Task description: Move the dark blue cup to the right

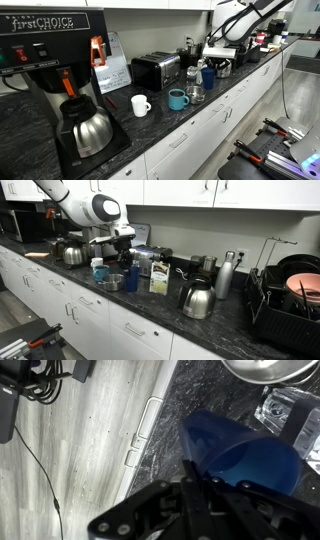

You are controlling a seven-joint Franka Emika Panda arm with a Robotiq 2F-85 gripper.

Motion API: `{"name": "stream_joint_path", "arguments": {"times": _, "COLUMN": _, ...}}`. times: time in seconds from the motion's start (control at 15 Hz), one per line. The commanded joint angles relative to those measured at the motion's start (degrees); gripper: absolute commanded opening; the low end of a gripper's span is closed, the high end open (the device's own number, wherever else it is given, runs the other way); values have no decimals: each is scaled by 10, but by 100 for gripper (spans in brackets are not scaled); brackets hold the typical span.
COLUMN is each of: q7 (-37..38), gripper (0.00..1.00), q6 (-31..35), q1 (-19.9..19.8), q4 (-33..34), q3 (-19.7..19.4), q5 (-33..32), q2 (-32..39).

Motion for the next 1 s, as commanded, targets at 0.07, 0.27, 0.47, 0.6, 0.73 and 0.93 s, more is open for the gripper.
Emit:
{"name": "stream_joint_path", "arguments": {"times": 0.07, "q7": 38, "gripper": 1, "q6": 11, "q1": 17, "q4": 22, "q3": -5, "q5": -21, "q2": 31}}
{"name": "stream_joint_path", "arguments": {"times": 0.27, "q7": 45, "gripper": 1, "q6": 9, "q1": 26, "q4": 23, "q3": -8, "q5": -22, "q2": 34}}
{"name": "stream_joint_path", "arguments": {"times": 0.47, "q7": 36, "gripper": 1, "q6": 13, "q1": 29, "q4": 19, "q3": -10, "q5": -19, "q2": 32}}
{"name": "stream_joint_path", "arguments": {"times": 0.6, "q7": 29, "gripper": 1, "q6": 16, "q1": 33, "q4": 16, "q3": -9, "q5": -14, "q2": 32}}
{"name": "stream_joint_path", "arguments": {"times": 0.73, "q7": 26, "gripper": 1, "q6": 17, "q1": 37, "q4": 13, "q3": -8, "q5": -12, "q2": 32}}
{"name": "stream_joint_path", "arguments": {"times": 0.93, "q7": 26, "gripper": 1, "q6": 16, "q1": 41, "q4": 8, "q3": -9, "q5": -10, "q2": 32}}
